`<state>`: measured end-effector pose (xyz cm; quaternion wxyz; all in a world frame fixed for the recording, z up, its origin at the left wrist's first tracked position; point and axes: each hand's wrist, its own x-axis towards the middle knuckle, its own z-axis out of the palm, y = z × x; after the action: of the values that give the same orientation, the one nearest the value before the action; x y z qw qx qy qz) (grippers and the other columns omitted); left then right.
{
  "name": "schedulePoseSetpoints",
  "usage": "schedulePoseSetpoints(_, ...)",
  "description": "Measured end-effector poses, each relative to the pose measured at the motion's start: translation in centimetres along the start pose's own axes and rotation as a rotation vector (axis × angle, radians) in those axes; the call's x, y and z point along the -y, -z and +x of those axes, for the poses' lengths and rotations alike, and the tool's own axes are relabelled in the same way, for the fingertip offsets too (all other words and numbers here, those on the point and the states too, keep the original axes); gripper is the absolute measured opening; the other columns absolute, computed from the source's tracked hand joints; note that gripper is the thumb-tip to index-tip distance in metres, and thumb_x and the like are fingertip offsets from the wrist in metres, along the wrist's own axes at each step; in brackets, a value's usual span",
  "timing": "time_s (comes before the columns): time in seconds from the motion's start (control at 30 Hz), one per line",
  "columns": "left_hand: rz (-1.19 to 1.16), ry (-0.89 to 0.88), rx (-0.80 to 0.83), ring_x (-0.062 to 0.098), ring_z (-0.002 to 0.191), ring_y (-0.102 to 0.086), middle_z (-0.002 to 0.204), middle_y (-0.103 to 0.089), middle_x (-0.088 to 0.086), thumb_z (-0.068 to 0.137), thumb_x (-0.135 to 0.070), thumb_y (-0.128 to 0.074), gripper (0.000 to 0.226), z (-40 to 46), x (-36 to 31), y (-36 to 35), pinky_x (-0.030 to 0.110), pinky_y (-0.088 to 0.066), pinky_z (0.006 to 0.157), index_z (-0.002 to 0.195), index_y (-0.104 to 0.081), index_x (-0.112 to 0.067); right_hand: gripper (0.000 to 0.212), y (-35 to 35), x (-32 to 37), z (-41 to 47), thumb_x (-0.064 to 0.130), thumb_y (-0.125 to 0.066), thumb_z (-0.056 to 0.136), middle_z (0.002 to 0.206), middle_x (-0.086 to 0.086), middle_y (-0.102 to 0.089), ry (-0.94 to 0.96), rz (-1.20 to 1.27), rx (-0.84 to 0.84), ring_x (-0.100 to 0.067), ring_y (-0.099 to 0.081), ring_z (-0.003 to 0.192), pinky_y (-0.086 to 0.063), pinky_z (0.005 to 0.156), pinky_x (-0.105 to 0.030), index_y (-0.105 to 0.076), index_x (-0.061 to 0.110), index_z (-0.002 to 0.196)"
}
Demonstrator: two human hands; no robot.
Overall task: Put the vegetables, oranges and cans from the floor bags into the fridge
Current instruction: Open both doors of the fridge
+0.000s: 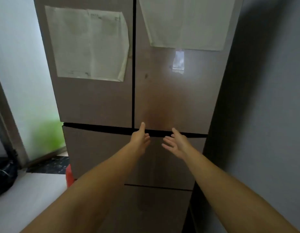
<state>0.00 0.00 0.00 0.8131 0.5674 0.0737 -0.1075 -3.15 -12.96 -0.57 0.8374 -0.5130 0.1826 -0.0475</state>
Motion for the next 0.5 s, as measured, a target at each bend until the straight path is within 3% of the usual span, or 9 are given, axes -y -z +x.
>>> schedulePoseSetpoints(0.13,-0.131,0.074,0.03,0.029,0.129,-0.047,0.141,-0.047,0.016,0.091,-0.046,-0.054,0.065,4.1,-0.9,0.3,0.036,-0.042,0.1,0.139,-0.04,-0.003,0.06,-2.4,0.2,3.7,0.036,-0.05,0.096,0.149,-0.02,-0.033,-0.027,0.275,-0.066,-0.032,-0.042,0.133,-0.046,0.093,-0.043,-0.029,0.009,0.146)
schedulePoseSetpoints(0.23,-0.273,0.118,0.087,0.028,0.133,-0.043,0.143,-0.045,0.015,0.088,-0.047,-0.057,0.066,6.2,-0.5,0.2,0.035,-0.04,0.102,0.137,-0.042,-0.006,0.062,-3.6,-0.5,5.2,0.042,-0.055,0.092,0.144,-0.016,-0.042,0.004,0.435,-0.084,-0.033,-0.045,0.13,-0.05,0.088,-0.041,-0.037,0.011,0.142)
schedulePoseSetpoints(0.5,-0.307,0.059,0.141,0.024,0.126,-0.05,0.133,-0.054,0.011,0.087,-0.048,-0.057,0.063,5.7,0.9,0.6,0.036,-0.036,0.109,0.133,-0.046,-0.006,0.059,-3.1,-1.2,4.9,0.05,-0.052,0.091,0.126,-0.009,-0.057,0.032,0.339,-0.078,-0.025,-0.059,0.108,-0.053,0.066,-0.032,-0.045,0.011,0.135)
